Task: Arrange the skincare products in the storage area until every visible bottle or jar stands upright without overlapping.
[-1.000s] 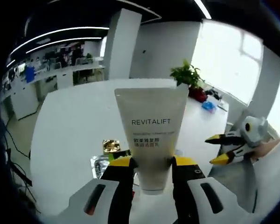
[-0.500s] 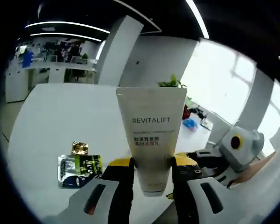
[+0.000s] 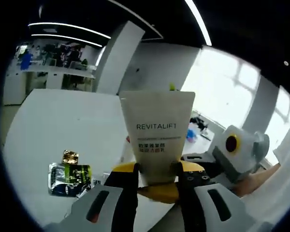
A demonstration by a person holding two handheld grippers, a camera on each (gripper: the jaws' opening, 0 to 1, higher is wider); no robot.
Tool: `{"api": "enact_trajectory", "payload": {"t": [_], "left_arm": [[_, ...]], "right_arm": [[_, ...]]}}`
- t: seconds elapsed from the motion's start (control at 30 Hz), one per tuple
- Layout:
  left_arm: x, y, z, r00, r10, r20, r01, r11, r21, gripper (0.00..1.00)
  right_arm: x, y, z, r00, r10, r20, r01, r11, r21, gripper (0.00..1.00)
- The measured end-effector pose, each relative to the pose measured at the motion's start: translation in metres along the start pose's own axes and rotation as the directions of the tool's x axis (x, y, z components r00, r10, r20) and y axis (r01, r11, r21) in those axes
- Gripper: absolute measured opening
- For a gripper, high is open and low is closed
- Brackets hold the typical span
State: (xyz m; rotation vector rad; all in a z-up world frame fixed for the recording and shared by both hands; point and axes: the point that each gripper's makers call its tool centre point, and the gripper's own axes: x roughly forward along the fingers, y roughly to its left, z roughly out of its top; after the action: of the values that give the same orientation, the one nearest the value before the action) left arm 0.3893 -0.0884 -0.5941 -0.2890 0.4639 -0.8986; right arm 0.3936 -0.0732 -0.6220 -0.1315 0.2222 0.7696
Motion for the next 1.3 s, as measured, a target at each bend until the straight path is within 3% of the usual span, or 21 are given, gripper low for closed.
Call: {"api": "enact_trajectory", "payload": {"t": [0.2,0.33,0.53,0.63,0.67,0.77,0.83,0.87,0.93,1.0,1.07,1.1,1.2,1.3], "left_arm": [[-0.003,-0.004,0.002,0.999,-0.04,0.003,0.04,0.999,0.0,0.29],[-0.008,-0.014,0.0,0.993,-0.116,-0.025,0.117,0.993,0.029,0.29],[-0.016,-0.031,0.001,0.969,-0.23,-0.094,0.24,0.963,0.124,0.25],[-0.018,-0.044,0.004,0.942,-0.312,-0.122,0.327,0.936,0.13,0.24],[-0.019,-0.049,0.007,0.931,-0.34,-0.131,0.357,0.924,0.139,0.25],[-0.02,-0.058,0.01,0.912,-0.376,-0.165,0.402,0.901,0.164,0.25],[-0.023,-0.07,0.016,0.888,-0.422,-0.181,0.453,0.869,0.197,0.22],[-0.026,-0.075,0.016,0.874,-0.438,-0.209,0.479,0.851,0.217,0.22],[-0.029,-0.081,0.019,0.86,-0.453,-0.235,0.503,0.83,0.239,0.21],[-0.032,-0.083,0.02,0.846,-0.46,-0.268,0.523,0.812,0.259,0.2],[-0.037,-0.086,0.019,0.823,-0.475,-0.312,0.558,0.779,0.285,0.19],[-0.04,-0.088,0.019,0.805,-0.492,-0.331,0.583,0.759,0.289,0.18],[-0.046,-0.093,0.021,0.773,-0.52,-0.364,0.625,0.725,0.291,0.17],[-0.046,-0.091,0.021,0.752,-0.52,-0.405,0.646,0.704,0.296,0.16]], "right_arm": [[-0.004,0.002,0.003,0.999,0.029,0.026,-0.029,1.0,0.01,0.21],[-0.01,0.008,0.005,0.993,0.105,0.049,-0.107,0.993,0.054,0.21],[-0.028,0.022,0.011,0.952,0.288,0.104,-0.301,0.941,0.153,0.21],[-0.038,0.033,0.015,0.914,0.383,0.136,-0.404,0.893,0.2,0.21],[-0.042,0.039,0.016,0.894,0.424,0.144,-0.447,0.866,0.223,0.21],[-0.048,0.047,0.021,0.876,0.459,0.151,-0.482,0.85,0.213,0.21],[-0.052,0.054,0.025,0.858,0.486,0.166,-0.512,0.835,0.2,0.21],[-0.054,0.056,0.03,0.844,0.498,0.196,-0.533,0.82,0.208,0.21],[-0.058,0.06,0.036,0.817,0.525,0.238,-0.572,0.79,0.22,0.21],[-0.059,0.061,0.038,0.806,0.537,0.25,-0.587,0.778,0.222,0.2],[-0.061,0.064,0.042,0.792,0.554,0.256,-0.605,0.769,0.206,0.2],[-0.063,0.066,0.044,0.778,0.571,0.264,-0.623,0.756,0.202,0.2],[-0.066,0.07,0.049,0.751,0.597,0.282,-0.654,0.73,0.198,0.2],[-0.067,0.073,0.05,0.737,0.614,0.283,-0.671,0.716,0.194,0.2]]}}
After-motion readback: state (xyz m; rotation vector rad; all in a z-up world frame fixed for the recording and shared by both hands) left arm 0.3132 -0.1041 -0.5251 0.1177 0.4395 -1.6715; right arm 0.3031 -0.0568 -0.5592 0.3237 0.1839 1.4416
